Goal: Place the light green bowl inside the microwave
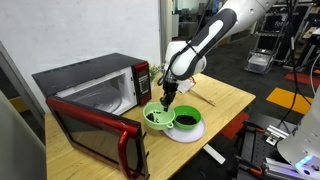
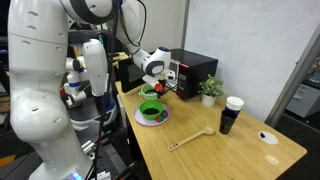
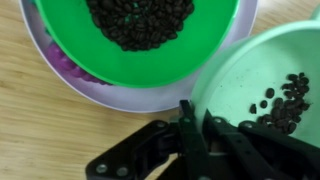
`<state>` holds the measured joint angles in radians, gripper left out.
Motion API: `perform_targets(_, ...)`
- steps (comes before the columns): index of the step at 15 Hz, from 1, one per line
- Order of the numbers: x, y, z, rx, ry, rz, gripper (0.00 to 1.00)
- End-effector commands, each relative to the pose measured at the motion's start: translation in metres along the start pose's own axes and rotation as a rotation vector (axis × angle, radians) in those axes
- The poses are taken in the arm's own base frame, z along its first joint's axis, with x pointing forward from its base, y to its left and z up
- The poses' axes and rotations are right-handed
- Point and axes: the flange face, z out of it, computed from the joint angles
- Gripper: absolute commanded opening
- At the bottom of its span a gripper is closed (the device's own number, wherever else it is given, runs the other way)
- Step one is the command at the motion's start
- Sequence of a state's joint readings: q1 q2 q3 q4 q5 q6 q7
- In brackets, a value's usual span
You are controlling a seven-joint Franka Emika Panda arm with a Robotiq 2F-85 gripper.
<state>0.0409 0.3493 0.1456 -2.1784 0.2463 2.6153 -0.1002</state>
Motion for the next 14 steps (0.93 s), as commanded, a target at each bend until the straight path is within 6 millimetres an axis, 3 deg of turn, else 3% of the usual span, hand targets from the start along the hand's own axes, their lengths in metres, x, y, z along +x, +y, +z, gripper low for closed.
perform_targets(1, 0.0, -0.024, 0.015, 0.011, 0.048, 0.029, 0.02)
perform_targets(4, -0.001, -0.042, 0.019, 0.023, 0.072, 0.057, 0.02)
perform_targets(9, 0.0, -0.065, 0.009, 0.05, 0.098, 0.1, 0.02)
perform_targets(14, 0.015, -0.077, 0.0, 0.122, 0.137, 0.203, 0.02)
